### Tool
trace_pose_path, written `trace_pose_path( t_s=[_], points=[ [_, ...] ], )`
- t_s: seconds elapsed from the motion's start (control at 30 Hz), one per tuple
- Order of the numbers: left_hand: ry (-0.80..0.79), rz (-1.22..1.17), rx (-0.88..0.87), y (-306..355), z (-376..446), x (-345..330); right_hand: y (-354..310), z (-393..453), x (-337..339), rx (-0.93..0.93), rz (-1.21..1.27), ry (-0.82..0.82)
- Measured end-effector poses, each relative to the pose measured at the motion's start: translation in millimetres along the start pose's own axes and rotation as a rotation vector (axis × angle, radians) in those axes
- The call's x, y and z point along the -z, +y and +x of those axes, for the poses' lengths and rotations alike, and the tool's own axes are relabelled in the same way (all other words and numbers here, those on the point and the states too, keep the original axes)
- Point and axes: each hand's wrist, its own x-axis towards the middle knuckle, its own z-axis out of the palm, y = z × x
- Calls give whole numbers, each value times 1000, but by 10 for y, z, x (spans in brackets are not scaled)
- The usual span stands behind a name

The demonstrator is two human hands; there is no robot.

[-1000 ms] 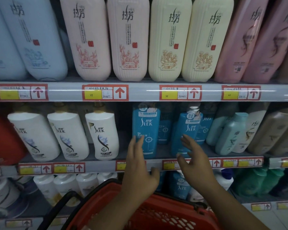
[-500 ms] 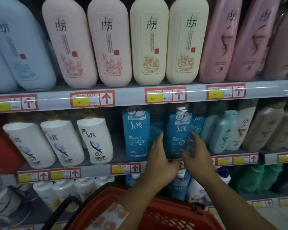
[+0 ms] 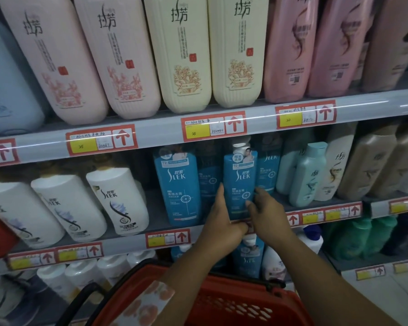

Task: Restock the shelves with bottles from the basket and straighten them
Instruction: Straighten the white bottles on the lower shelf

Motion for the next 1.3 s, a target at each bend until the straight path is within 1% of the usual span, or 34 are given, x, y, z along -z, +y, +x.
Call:
trace_pose_path(
  t_s=[0.33,0.5,0.73,0.97,1.2,1.3],
  points=[
    [29,-125,-3,-44,-81,76,-94,-25,-131,23,-5,-78],
    [45,-187,68,-74,-50,102,-104,-53,-145,36,94,-123],
    [110,-159,112,-110,-66,156,-134,-81,-174,64,163,-190],
    [117,-155,141,-103,-83,157,-137,-87,-159,49,217,-219],
    [196,-243,220,-11,-130,72,-148,-105,-133,6,306,-293],
    [255,-255,214,68,-203,-17,-172,-105,-87,-4,301,-263]
  ],
)
